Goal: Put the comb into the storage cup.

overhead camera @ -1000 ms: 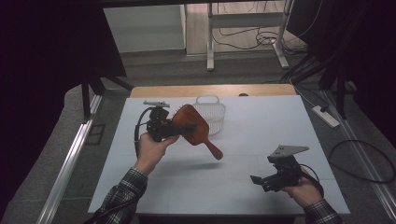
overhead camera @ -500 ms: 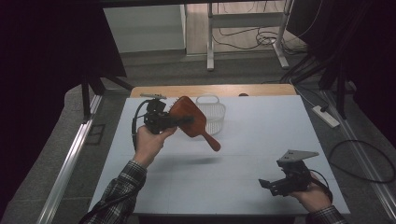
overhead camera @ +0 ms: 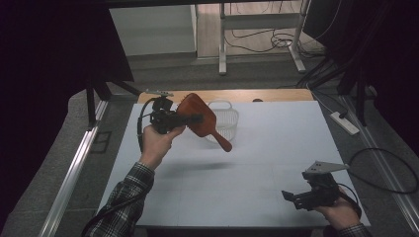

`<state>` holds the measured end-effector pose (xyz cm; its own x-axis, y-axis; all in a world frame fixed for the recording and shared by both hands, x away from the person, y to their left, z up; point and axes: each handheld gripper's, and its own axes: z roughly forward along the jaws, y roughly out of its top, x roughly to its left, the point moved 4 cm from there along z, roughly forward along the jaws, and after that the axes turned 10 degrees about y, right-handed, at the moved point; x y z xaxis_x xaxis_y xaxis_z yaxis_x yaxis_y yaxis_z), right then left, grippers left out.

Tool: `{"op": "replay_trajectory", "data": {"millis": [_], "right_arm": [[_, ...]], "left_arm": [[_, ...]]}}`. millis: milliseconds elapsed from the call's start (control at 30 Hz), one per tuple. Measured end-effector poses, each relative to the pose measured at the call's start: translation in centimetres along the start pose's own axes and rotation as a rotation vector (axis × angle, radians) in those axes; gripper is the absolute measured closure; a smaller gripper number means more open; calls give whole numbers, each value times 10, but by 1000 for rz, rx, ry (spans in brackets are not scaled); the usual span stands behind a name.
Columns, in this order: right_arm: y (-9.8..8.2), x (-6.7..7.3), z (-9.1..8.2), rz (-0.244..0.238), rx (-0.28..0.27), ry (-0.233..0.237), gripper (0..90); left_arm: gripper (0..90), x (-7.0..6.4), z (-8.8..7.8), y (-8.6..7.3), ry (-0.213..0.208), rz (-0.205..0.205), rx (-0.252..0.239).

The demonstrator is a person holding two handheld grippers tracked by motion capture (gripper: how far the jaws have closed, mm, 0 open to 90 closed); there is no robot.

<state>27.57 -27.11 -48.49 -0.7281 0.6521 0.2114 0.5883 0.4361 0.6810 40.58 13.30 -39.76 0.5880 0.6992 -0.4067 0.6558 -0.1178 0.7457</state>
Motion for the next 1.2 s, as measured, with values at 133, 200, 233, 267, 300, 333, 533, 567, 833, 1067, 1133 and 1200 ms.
{"op": "replay_trajectory", "data": {"millis": [133,200,233,267,300,333,533,567,833,1067,1133,1200], "right_arm": [[-3,-2,-7,19,-12,-10,0],[-4,-2,-9,25,-13,-15,0],[-5,-2,-10,31,-14,-17,0],[-5,-3,-11,31,-17,-20,0],[-5,-3,-12,34,-18,-23,0],[-6,-3,-14,37,-20,-24,0],[-9,-2,-18,42,-17,-34,0],[-9,-2,-18,45,-15,-34,0],[-12,-2,-22,51,-13,-37,0],[-12,-1,-22,51,-13,-40,0],[-12,-1,-22,50,-12,-42,0],[-12,-1,-22,52,-12,-41,0]], "left_arm": [[511,1,0,5,5,-1,-3],[511,1,0,8,9,-1,-4],[511,1,0,9,13,-4,-7],[511,2,0,11,13,-5,-8],[511,2,-1,12,15,-5,-7],[511,2,-1,14,17,-7,-10],[511,5,-3,23,28,-12,-16],[511,5,-3,24,31,-16,-19],[511,10,-6,38,62,-24,-33],[511,14,-7,47,85,-29,-52],[512,15,-7,49,90,-29,-54],[511,17,-6,51,98,-31,-55]]}}
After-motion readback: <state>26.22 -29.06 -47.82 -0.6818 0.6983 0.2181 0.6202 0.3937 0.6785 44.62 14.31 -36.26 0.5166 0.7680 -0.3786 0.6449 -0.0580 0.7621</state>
